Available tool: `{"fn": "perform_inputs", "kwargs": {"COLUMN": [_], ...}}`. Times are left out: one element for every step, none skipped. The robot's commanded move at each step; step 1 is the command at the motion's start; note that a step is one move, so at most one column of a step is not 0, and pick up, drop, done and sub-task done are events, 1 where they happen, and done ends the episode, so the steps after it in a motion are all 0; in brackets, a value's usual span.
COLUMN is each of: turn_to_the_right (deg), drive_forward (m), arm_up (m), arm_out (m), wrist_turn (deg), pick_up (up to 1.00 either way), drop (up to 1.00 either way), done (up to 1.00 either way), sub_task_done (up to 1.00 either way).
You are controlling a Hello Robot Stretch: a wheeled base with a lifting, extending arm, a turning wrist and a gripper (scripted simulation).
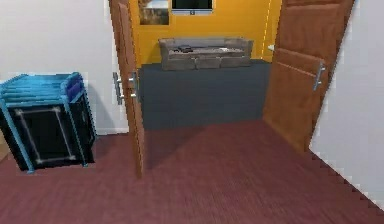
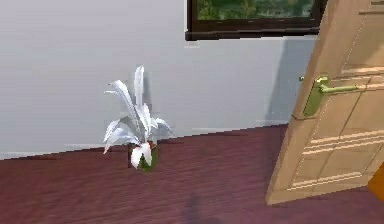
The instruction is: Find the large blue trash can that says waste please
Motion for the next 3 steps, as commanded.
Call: {"fn": "perform_inputs", "kwargs": {"turn_to_the_right": [0.0, 6.0, 0.0], "drive_forward": [1.00, 0.00, 0.15], "arm_up": [0.00, 0.00, 0.00], "arm_out": [0.00, 0.00, 0.00], "wrist_turn": [0.0, 0.0, 0.0], "pick_up": [0.00, 0.00, 0.00], "drop": [0.00, 0.00, 0.00], "done": [0.00, 0.00, 0.00], "sub_task_done": [0.00, 0.00, 0.00]}}
